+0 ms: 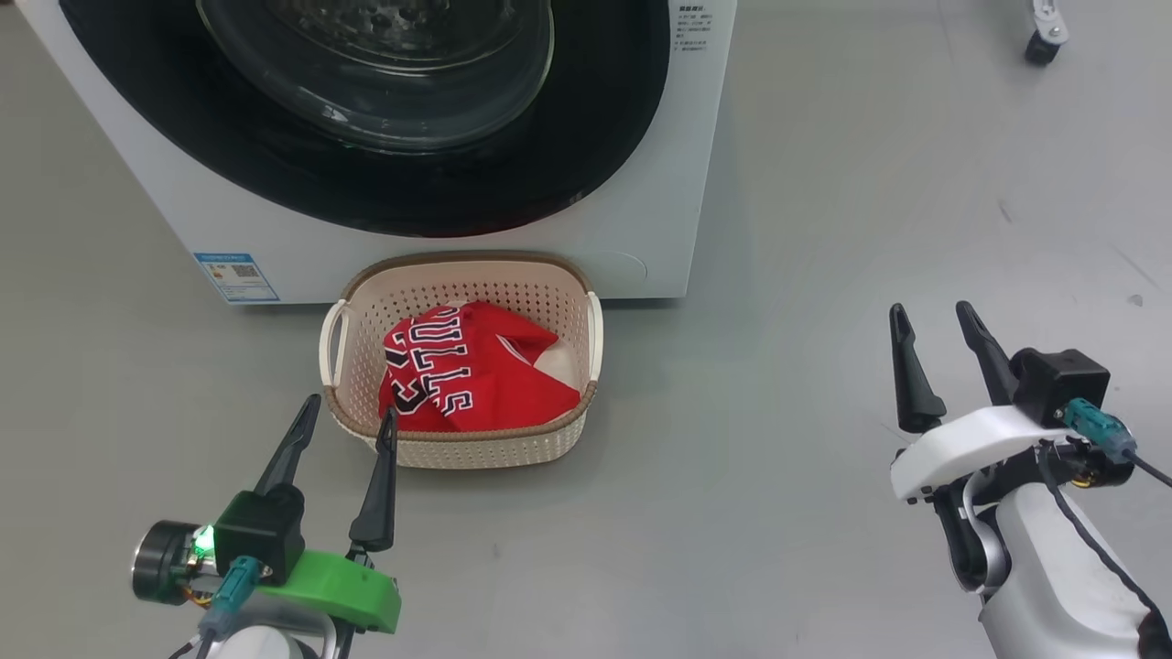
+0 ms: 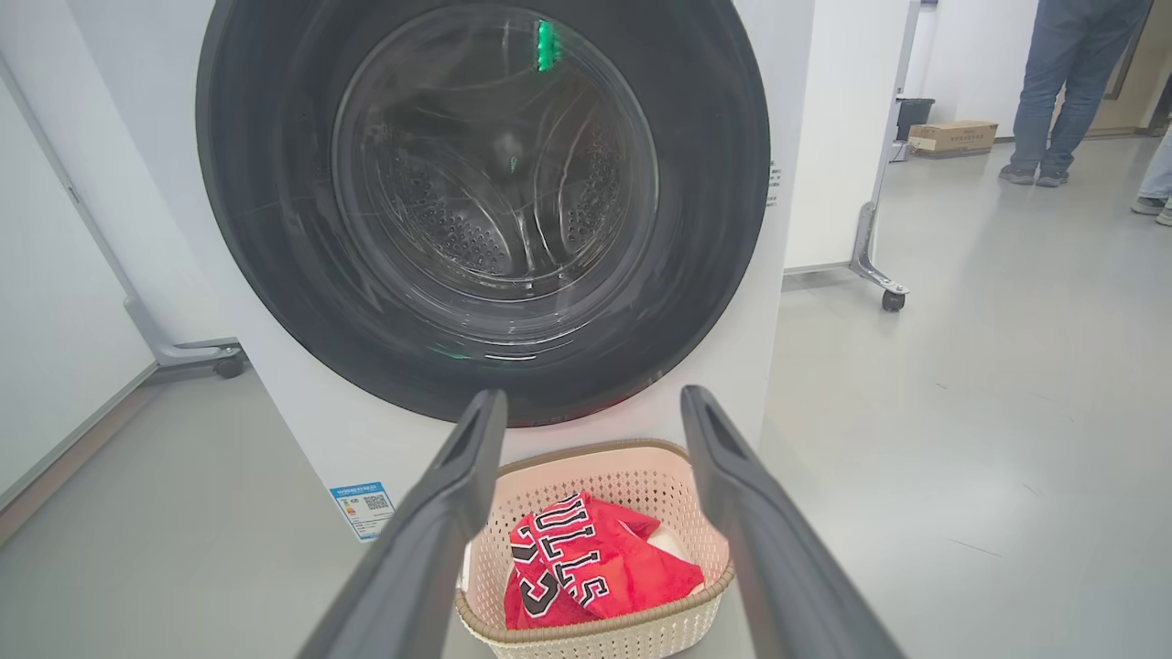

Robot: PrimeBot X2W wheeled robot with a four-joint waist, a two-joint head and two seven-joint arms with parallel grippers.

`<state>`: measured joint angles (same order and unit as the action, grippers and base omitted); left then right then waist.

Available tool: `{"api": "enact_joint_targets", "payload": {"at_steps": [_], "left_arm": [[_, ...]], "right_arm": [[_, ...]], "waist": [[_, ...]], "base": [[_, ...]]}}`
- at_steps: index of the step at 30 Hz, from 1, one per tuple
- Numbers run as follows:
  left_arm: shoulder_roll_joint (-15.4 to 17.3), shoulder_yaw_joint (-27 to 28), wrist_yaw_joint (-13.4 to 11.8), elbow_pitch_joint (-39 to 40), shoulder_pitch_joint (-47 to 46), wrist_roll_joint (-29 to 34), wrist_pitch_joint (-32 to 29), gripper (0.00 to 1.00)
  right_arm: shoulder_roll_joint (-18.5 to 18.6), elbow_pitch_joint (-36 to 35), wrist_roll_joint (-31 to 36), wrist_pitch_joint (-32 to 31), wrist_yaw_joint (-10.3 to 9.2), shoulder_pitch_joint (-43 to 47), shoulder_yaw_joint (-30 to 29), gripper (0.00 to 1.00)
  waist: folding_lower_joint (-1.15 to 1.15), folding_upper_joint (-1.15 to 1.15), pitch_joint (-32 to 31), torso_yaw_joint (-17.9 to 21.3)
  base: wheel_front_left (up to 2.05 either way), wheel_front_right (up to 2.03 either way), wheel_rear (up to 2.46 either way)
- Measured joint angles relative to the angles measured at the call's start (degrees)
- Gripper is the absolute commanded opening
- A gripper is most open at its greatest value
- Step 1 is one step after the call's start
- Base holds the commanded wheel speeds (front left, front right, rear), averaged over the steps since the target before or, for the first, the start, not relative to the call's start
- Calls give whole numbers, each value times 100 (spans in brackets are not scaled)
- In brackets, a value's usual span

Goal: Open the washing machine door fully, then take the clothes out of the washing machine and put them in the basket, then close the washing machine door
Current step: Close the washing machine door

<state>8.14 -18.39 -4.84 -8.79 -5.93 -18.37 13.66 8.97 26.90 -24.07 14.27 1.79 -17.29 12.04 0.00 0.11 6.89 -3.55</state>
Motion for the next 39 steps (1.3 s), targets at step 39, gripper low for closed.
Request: {"api": "enact_joint_targets", "payload": {"at_steps": [39], "left_arm": [[54,16,-68,320,425,-10,-354,100]], "right_arm": [[-114,-1613,152,1,-404,1707,-66,100]], "waist": [[0,0,-475,231]], "base": [[0,0,0]]}}
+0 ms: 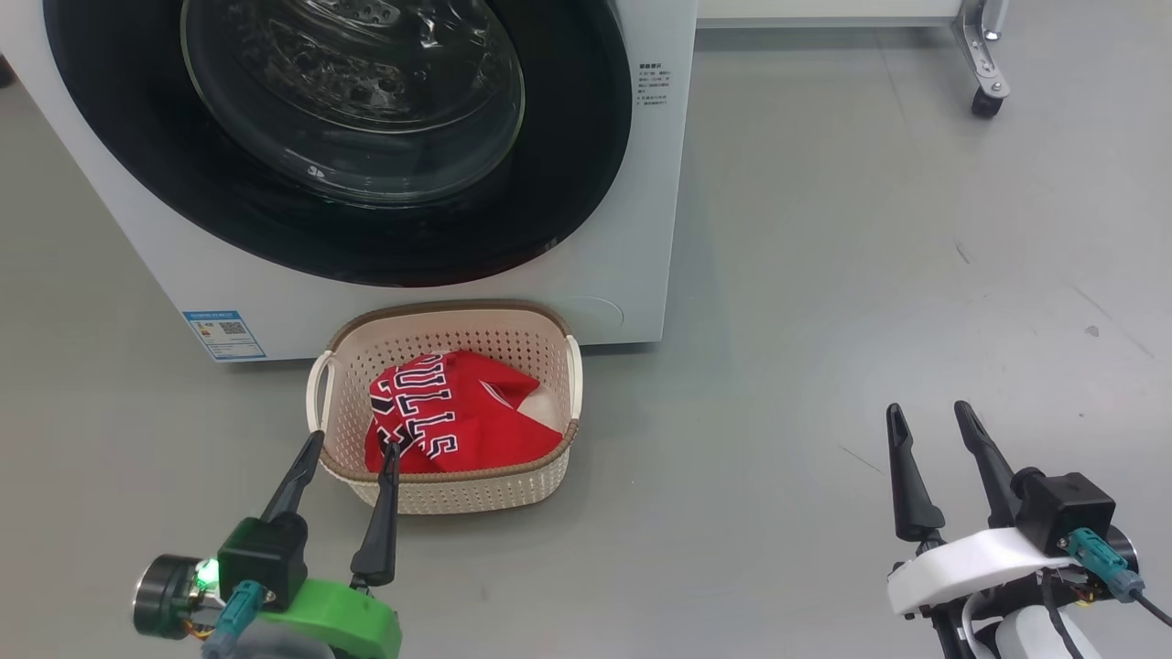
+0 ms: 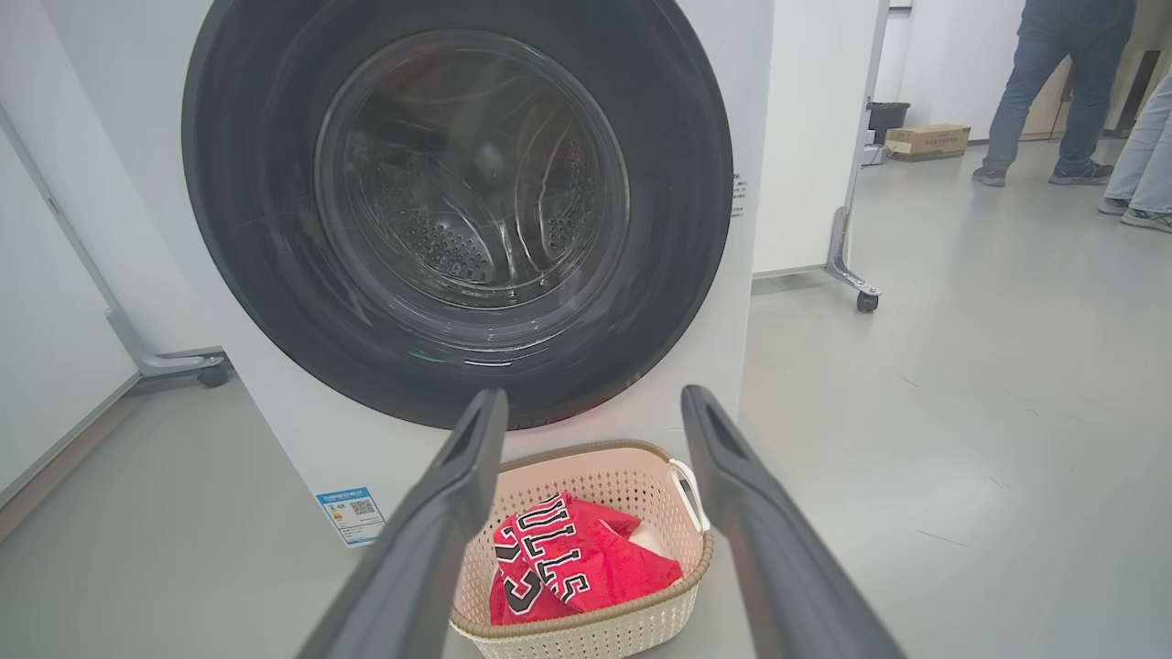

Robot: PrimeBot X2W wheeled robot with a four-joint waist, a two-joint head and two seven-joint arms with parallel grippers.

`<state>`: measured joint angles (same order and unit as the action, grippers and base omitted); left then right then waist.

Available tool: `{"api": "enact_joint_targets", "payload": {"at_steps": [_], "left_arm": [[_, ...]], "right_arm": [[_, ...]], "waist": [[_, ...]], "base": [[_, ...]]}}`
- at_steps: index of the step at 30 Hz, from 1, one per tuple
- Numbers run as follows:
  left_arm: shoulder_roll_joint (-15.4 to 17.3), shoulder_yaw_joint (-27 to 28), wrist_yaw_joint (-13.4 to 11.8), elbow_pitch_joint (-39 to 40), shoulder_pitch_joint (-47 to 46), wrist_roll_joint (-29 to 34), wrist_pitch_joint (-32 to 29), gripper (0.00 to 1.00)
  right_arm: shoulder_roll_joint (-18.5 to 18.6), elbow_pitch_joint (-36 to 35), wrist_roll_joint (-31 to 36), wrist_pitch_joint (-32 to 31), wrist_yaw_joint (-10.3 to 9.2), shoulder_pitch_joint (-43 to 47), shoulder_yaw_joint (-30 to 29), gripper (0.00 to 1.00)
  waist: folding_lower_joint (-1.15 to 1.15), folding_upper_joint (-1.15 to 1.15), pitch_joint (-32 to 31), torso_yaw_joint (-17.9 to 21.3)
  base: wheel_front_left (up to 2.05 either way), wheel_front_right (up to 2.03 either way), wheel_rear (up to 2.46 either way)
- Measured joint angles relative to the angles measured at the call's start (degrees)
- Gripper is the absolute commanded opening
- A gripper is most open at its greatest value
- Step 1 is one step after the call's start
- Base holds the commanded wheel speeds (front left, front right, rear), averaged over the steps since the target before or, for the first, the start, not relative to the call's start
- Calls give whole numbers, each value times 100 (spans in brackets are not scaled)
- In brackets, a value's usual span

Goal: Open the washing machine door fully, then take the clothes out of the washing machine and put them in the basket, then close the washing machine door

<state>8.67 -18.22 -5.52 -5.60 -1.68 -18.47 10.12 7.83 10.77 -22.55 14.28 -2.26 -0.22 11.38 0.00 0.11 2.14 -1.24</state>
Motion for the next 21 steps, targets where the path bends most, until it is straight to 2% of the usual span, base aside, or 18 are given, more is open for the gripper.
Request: {"api": "enact_joint_targets", "payload": {"at_steps": [21], "left_arm": [[5,3,-24,181,24,2,-56,100]], "right_arm": [[80,-439,9,-35,-101,264,-40,100]], "waist": [[0,0,83,-31]], "base": [[0,0,0]]}}
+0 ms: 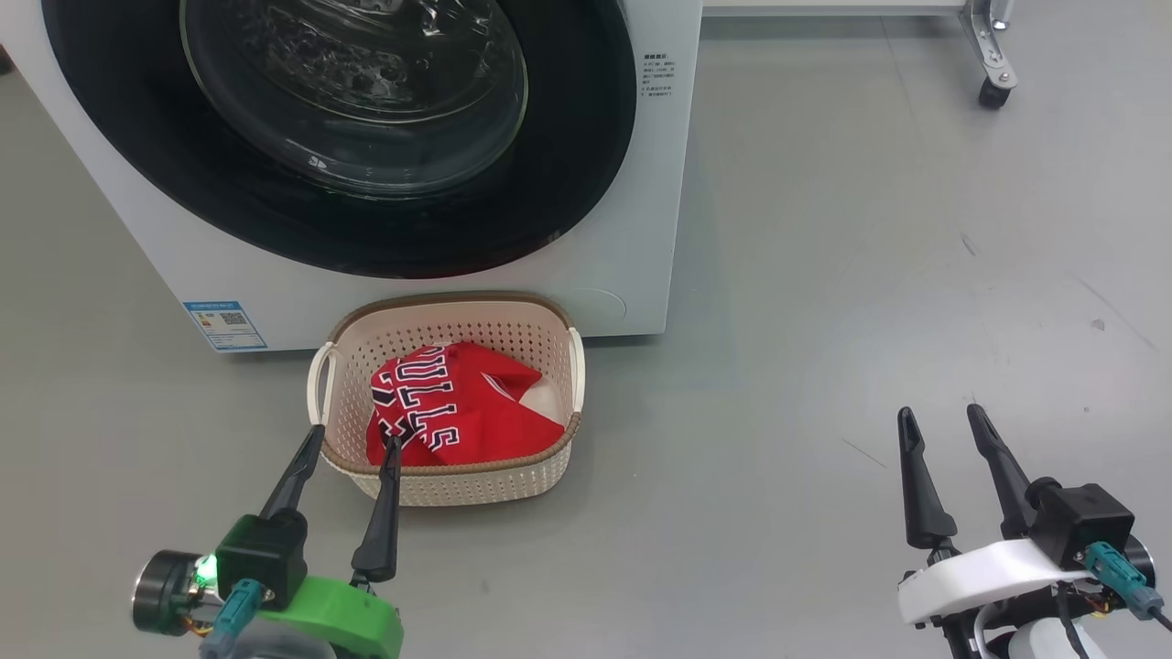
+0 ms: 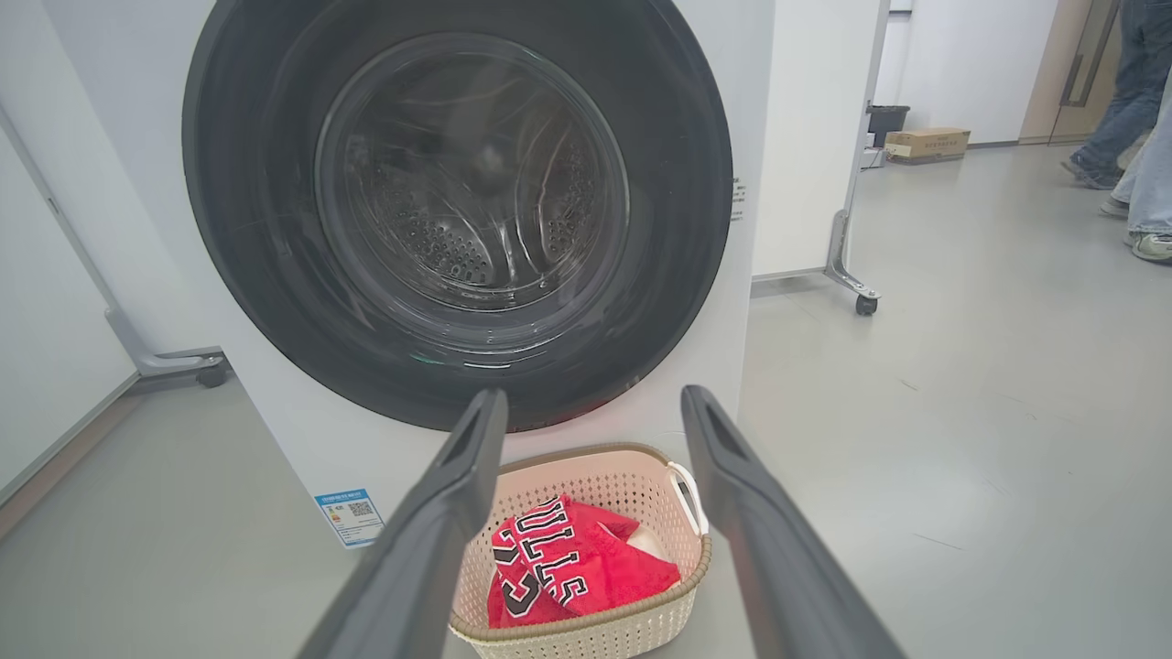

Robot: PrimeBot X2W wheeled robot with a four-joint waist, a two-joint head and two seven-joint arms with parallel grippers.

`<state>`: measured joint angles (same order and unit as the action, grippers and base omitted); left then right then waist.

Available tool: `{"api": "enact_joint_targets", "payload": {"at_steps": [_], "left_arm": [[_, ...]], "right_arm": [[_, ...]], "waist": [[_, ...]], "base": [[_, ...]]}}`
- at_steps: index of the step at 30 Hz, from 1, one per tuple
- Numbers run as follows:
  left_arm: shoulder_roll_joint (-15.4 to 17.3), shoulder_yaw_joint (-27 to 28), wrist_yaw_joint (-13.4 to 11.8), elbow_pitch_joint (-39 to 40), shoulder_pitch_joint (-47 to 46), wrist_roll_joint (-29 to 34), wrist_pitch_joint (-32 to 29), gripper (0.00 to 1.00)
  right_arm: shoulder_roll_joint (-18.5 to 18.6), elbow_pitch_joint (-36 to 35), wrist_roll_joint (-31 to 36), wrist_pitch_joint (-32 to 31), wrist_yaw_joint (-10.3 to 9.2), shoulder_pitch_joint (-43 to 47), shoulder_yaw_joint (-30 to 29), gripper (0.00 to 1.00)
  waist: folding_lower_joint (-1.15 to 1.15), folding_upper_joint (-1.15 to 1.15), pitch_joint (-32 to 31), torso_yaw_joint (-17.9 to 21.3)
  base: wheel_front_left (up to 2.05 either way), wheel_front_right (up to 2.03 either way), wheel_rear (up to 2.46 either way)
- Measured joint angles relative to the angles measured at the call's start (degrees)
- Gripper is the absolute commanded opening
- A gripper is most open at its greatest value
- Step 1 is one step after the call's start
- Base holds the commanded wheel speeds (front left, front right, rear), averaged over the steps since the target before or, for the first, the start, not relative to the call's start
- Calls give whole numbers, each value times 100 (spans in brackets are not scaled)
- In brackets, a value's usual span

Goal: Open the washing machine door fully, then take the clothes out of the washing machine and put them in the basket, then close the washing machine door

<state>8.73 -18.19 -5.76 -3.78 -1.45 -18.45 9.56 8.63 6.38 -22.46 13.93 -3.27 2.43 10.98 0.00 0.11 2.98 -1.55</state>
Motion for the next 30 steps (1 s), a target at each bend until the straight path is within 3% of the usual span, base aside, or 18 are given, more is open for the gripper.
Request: {"api": "enact_joint_targets", "payload": {"at_steps": [2,3,15,30], "left_arm": [[1,0,0,16,0,0,0,100],[1,0,0,27,0,2,0,0],[-122,-98,54,-274,217,-237,1,0],[-211,203,207,-229,268,-1581,-151,0]], "right_arm": [[1,-34,0,0,0,16,0,100],[2,-52,0,-1,-2,19,0,0],[-158,265,-263,-8,27,200,41,0],[-240,265,-1462,-305,168,186,-212,0]], "waist": [[0,0,9,1],[0,0,13,1],[0,0,3,10],[0,0,-42,36]], "base": [[0,0,0],[0,0,0],[0,0,0],[0,0,0]]}}
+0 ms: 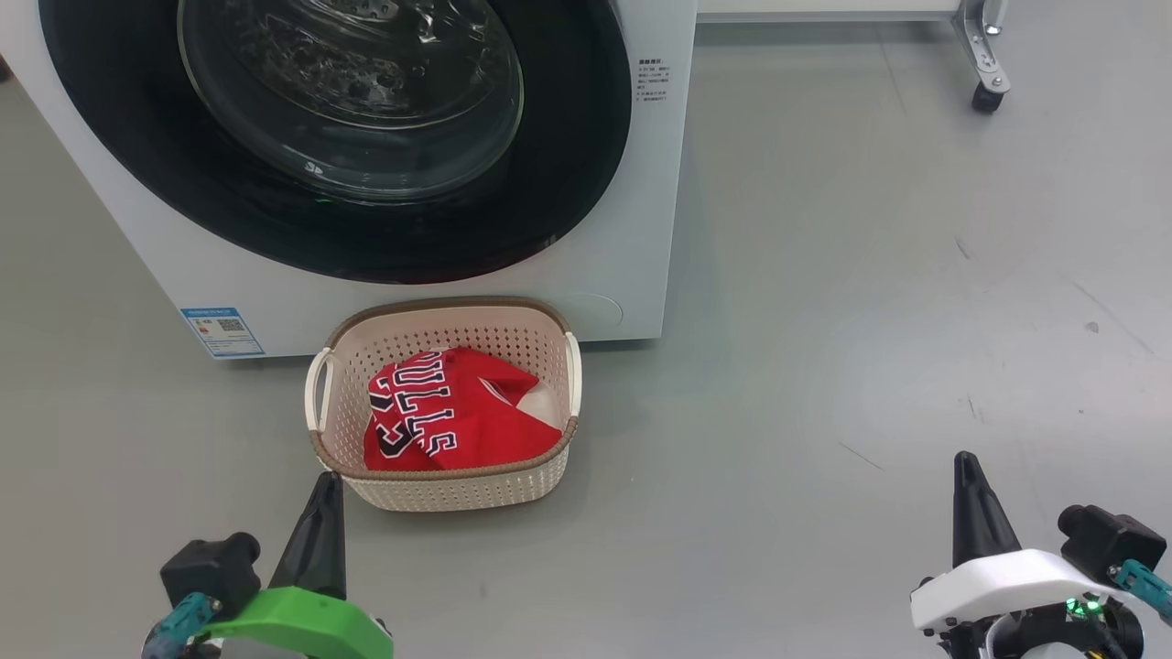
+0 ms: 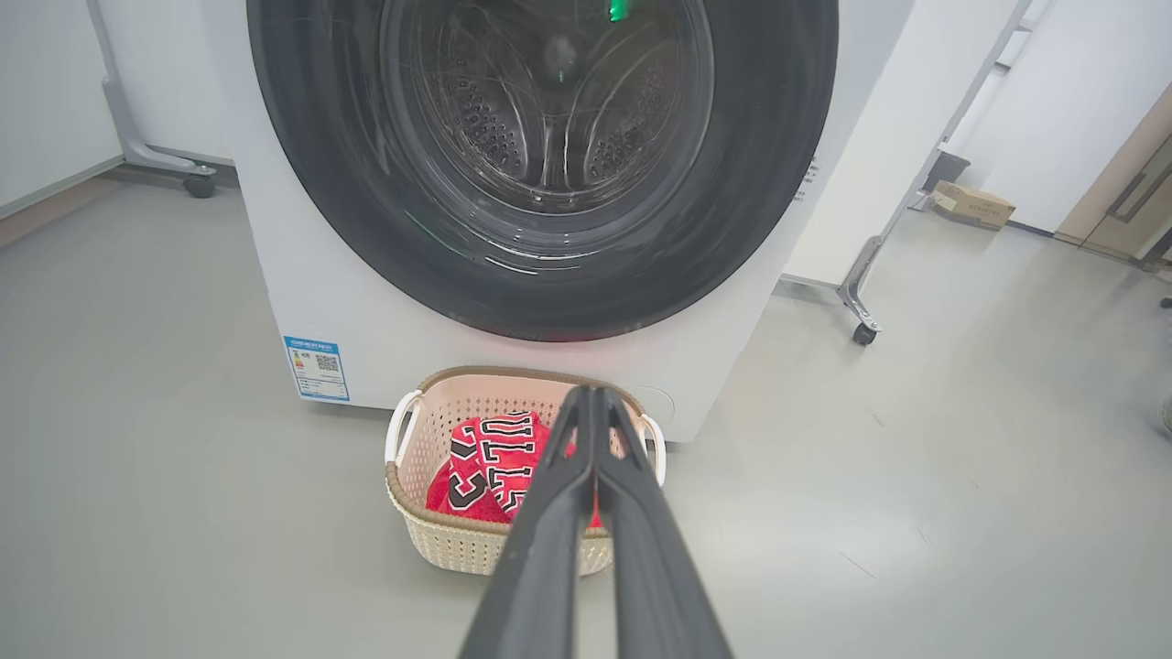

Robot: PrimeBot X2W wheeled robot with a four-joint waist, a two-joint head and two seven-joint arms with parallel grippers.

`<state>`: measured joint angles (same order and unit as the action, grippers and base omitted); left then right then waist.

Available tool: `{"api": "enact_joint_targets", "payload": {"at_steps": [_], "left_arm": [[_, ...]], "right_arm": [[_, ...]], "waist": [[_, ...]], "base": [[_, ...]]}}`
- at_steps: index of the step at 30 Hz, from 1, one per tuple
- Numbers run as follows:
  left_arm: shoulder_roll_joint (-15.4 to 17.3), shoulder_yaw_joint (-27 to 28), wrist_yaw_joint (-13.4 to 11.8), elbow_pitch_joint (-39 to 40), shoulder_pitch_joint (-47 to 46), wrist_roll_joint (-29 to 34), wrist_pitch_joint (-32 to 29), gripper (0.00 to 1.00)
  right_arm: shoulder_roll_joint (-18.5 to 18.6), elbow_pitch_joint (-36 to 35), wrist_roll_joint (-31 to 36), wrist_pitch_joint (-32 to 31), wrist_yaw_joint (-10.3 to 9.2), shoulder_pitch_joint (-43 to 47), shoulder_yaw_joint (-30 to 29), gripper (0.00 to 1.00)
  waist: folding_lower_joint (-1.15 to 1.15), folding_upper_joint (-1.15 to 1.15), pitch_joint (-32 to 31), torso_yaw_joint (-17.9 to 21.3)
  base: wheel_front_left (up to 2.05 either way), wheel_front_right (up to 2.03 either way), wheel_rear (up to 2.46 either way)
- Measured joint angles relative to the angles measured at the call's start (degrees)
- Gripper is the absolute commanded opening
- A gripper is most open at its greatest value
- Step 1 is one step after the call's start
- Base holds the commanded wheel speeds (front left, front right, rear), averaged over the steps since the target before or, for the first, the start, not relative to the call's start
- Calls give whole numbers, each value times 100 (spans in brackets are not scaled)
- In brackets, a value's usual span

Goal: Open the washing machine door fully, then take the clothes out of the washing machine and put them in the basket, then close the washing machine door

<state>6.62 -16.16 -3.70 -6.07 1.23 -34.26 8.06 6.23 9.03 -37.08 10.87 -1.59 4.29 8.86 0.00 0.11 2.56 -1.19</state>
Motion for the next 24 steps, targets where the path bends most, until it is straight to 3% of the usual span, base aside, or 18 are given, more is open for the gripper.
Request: {"api": "enact_joint_targets", "payload": {"at_steps": [24], "left_arm": [[-2,452,242,-164,-13,-1722,-309,0]], "right_arm": [[-44,133,-1599,-425,212,-158,-378,0]], "waist": [[0,0,-63,35]], "base": [[0,0,0]]}}
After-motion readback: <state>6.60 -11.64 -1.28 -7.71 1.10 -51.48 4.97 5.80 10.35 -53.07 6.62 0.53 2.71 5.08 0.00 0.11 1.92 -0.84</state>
